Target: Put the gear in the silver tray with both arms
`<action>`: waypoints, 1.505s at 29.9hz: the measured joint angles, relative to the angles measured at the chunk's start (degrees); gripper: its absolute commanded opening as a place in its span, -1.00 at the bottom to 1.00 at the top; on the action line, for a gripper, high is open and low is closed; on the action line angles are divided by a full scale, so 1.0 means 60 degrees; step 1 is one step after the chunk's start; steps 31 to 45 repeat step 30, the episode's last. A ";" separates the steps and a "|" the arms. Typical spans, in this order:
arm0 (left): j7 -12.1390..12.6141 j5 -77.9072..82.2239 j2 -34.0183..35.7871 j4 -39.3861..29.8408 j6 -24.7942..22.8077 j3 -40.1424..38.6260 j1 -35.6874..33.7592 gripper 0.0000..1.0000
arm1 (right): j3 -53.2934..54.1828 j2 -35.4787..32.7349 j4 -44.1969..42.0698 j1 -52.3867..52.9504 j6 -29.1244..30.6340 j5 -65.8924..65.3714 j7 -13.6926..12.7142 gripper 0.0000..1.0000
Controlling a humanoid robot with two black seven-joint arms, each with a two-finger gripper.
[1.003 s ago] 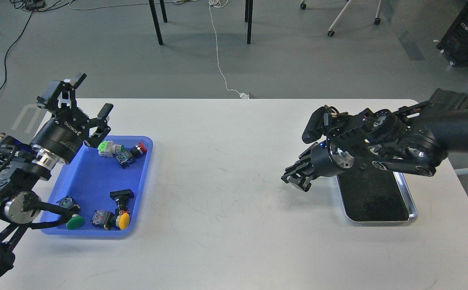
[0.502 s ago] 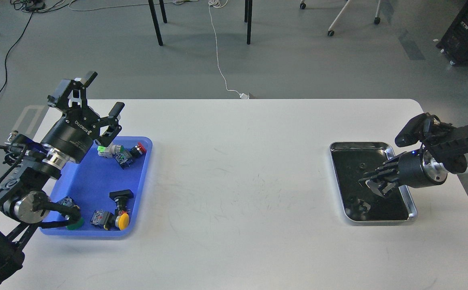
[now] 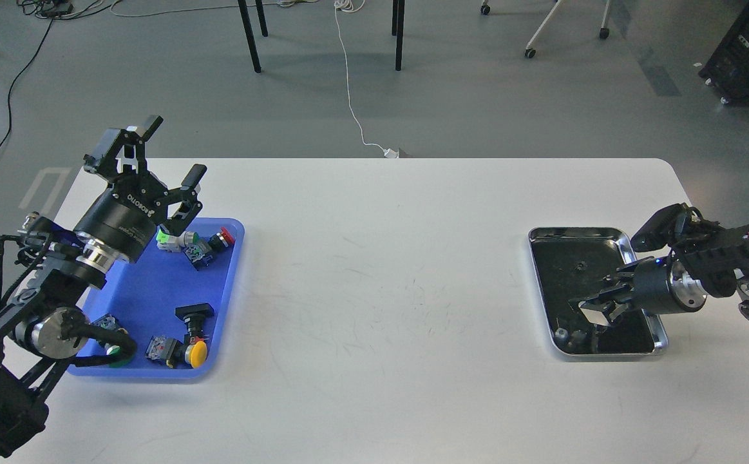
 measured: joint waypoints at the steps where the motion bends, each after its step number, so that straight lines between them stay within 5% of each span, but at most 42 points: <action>1: 0.0000 0.0000 0.0000 0.0000 -0.0001 -0.0004 0.0000 0.96 | 0.0188 -0.0104 0.0113 0.0049 -0.0007 0.0013 0.0000 0.97; 9: 0.0000 -0.0003 -0.0021 0.0014 -0.0008 -0.0002 0.0000 0.96 | 0.3359 -0.0944 0.0788 -0.0277 -0.0031 0.1055 0.0000 0.97; 23: 0.0000 0.0246 -0.0483 0.0014 -0.0016 0.0136 0.0550 0.96 | 0.9788 0.0660 0.0872 -0.4345 0.0107 1.0512 -0.0001 0.97; 30: -0.0001 0.0530 -0.0806 0.0014 -0.0016 0.0137 0.0739 0.96 | 1.0539 0.1806 0.0918 -0.5096 0.0040 1.0909 -0.0001 0.97; 45: -0.0001 0.0530 -0.0806 0.0014 -0.0016 0.0137 0.0739 0.96 | 1.0539 0.1806 0.0918 -0.5096 0.0040 1.0909 -0.0001 0.97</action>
